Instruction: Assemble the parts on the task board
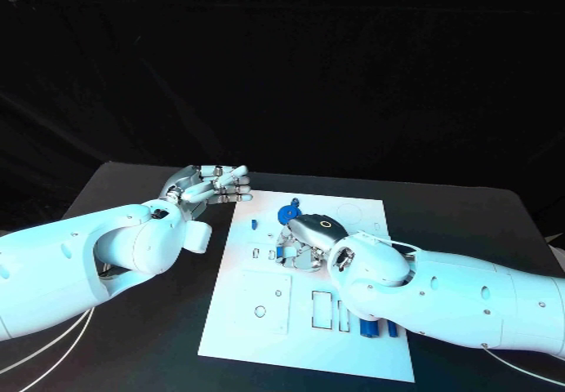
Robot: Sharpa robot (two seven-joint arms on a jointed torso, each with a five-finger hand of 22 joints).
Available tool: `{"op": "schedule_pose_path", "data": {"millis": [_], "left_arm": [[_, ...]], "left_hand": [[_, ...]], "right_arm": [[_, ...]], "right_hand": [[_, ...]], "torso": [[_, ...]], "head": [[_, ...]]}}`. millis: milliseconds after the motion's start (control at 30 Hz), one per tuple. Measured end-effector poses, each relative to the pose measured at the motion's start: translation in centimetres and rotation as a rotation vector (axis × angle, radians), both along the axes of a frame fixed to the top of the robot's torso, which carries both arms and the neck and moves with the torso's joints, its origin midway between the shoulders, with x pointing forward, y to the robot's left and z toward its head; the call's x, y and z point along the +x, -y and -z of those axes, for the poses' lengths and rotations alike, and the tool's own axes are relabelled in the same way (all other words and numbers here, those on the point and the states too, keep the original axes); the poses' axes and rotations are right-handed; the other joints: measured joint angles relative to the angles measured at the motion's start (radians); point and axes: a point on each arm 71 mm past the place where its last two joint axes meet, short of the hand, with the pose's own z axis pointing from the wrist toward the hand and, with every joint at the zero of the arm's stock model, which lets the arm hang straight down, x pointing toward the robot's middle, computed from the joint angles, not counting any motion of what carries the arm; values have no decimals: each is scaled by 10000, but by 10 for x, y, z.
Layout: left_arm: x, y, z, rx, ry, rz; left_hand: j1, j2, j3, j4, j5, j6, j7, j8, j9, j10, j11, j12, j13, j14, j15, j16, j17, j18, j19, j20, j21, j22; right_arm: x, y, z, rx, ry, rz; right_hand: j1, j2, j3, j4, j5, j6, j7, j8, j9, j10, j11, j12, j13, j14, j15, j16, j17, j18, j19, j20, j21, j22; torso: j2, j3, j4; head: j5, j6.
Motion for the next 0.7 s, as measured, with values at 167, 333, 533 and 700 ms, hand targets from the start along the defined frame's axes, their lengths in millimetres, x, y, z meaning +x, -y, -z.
{"op": "schedule_pose_path", "data": {"millis": [167,333,533,700], "left_arm": [[0,-1,0,8,-13,-13],[0,-1,0,11,-26,-9],[0,-1,0,16,-40,-10],[0,-1,0,17,-48,-6]], "left_hand": [[0,0,0,0,0,0,0,0,0,0,0,0,0,0,0,-40,-1,1,0,0,-37,0],[0,0,0,0,0,0,0,0,0,0,0,-22,0,0,0,-46,-1,0,0,0,-37,-4],[0,0,0,0,0,0,0,0,0,0,0,-37,0,0,0,-46,2,0,0,0,-37,-8],[0,0,0,0,0,0,0,0,0,0,0,-37,0,0,0,-46,7,-1,0,0,-37,-8]], "right_arm": [[0,0,0,-5,2,29],[0,0,0,-12,4,51],[0,0,0,-18,9,64],[1,0,0,-23,14,83]], "right_hand": [[-52,-52,-21,62,0,-164,89,-78,-25,-112,39,-142,0,-1,76,0,-1,0,-4,4,-73,6],[-92,-92,-39,100,0,-241,96,-117,-30,-144,72,-145,1,-1,75,0,-2,0,0,76,-73,8],[-209,-211,-109,170,-40,-285,139,-116,-26,-178,107,-193,1,-2,145,-20,-2,0,-1,75,-116,7],[-528,-425,-370,431,-750,-545,185,-205,-25,-269,198,-258,0,-1,218,-56,-3,1,-2,148,-267,6]], "torso": [[2,1,0],[2,1,0],[1,1,0],[1,1,-1]], "head": [[-1,-2],[2,-12],[3,-17],[1,-18]]}}
